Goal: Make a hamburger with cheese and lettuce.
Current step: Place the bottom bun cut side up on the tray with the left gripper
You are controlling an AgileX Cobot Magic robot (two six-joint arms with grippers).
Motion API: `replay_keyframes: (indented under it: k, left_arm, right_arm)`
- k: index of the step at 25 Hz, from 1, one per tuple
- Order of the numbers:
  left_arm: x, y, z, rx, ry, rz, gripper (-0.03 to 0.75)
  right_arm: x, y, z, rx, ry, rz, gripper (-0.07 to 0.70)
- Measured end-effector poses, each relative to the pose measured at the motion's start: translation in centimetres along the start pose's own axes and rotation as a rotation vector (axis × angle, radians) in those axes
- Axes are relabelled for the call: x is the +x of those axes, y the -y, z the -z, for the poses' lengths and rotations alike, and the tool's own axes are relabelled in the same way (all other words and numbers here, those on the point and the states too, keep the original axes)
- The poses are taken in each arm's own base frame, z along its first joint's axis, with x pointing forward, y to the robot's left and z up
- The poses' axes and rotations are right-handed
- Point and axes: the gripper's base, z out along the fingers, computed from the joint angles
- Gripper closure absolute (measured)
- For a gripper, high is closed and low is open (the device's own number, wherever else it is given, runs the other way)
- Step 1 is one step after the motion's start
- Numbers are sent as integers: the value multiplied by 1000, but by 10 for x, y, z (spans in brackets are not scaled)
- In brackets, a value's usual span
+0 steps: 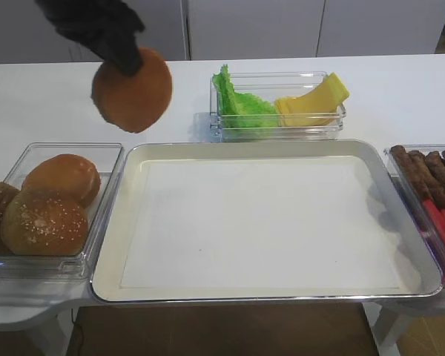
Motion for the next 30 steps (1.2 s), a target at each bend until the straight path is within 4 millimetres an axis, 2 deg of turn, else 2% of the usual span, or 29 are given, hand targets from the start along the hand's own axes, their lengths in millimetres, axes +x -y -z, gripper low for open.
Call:
replay_keyframes:
  k: [6,14,20,25,30]
  left_arm:
    - [-16,56,-8,-27,55,-149,599]
    - [-24,109,-61,-167,-20,-169,600]
    - [-24,153,-87,-271,-6,-203,600]
    - [-23,176,-92,-340,44,-218,600]
    - [-18,187,-99,-384,12,-222,600]
  right_arm:
    - [0,0,0,0,0,0,479]
    - [0,0,0,2,0,1,479]
    - [0,0,0,2,0,1,479]
    - [0,0,0,2,0,1,479]
    - [0,0,0,2,0,1,479]
